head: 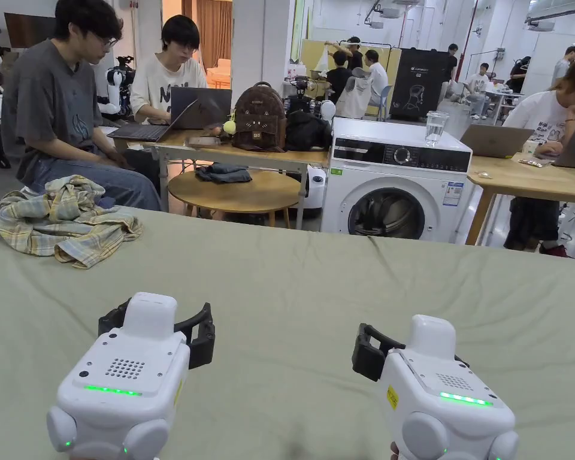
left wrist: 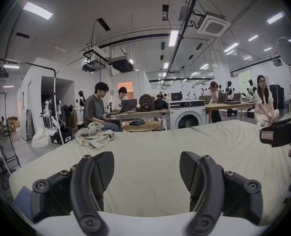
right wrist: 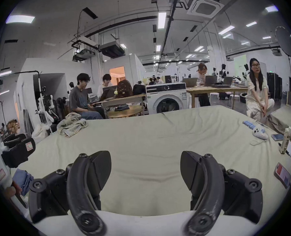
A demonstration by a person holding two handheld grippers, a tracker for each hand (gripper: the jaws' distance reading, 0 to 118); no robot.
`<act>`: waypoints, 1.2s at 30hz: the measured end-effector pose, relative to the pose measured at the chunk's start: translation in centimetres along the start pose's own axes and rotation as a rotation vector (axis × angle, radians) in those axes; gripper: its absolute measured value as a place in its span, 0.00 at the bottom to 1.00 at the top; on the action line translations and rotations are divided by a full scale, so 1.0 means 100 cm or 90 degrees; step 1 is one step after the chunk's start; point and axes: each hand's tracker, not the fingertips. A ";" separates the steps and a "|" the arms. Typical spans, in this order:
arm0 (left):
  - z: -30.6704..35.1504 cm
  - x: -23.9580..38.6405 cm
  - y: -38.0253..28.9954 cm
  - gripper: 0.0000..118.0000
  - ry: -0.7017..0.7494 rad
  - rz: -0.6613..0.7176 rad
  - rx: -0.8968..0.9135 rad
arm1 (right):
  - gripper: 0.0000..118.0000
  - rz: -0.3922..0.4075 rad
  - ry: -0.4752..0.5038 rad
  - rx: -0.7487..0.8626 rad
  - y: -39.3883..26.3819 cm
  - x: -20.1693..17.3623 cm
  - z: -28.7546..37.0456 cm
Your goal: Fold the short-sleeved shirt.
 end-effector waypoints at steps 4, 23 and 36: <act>-0.001 -0.005 0.008 0.68 0.000 0.019 0.002 | 0.72 -0.008 -0.015 0.004 0.005 -0.002 -0.001; -0.009 -0.008 0.012 0.68 0.011 0.022 0.010 | 0.73 -0.004 -0.108 0.005 0.013 -0.002 -0.008; -0.010 -0.011 0.014 0.68 0.014 0.024 0.009 | 0.72 0.012 -0.108 -0.018 0.010 -0.001 -0.015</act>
